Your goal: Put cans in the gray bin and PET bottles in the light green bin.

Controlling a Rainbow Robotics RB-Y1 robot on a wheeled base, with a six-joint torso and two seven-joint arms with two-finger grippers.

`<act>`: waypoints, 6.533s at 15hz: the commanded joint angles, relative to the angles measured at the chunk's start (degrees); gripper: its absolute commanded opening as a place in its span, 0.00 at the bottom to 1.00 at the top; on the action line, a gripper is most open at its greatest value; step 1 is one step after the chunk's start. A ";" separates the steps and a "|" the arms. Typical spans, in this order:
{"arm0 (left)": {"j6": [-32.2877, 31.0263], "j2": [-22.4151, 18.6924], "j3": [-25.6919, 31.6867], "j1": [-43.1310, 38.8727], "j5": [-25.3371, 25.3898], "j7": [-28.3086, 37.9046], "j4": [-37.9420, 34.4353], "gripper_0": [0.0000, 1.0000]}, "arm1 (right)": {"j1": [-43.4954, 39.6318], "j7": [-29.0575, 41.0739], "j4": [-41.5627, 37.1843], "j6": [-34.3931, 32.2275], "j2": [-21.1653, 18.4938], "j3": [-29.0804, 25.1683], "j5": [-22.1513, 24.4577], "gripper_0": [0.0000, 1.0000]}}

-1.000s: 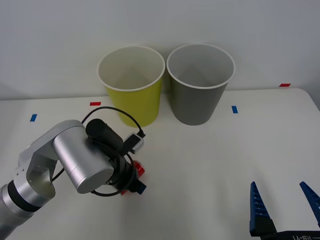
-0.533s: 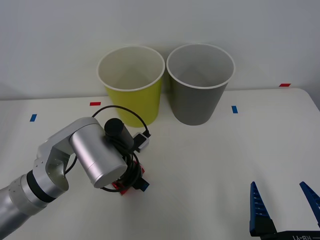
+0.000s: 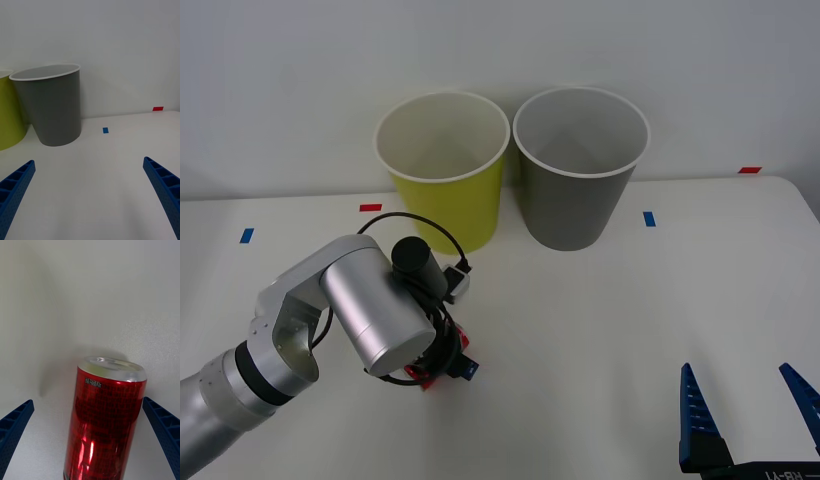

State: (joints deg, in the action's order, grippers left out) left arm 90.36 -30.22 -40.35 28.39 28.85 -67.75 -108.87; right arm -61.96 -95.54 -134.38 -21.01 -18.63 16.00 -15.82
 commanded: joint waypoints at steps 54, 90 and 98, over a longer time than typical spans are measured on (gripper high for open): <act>-24.35 8.86 53.27 -32.87 21.95 -27.34 -41.13 0.00 | 0.00 0.00 0.00 0.00 0.00 0.00 0.00 1.00; -45.36 4.73 29.19 6.33 2.61 -19.52 -14.70 0.00 | 0.00 0.00 0.00 0.00 0.00 0.00 0.00 1.00; -58.63 4.91 21.10 12.48 -1.08 -15.92 0.07 0.00 | 0.00 0.00 0.00 0.00 0.00 0.00 0.00 1.00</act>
State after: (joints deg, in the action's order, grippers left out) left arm 32.79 -25.36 -18.60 40.55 28.47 -84.29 -109.81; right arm -61.96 -95.54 -134.38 -21.01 -18.63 16.00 -15.82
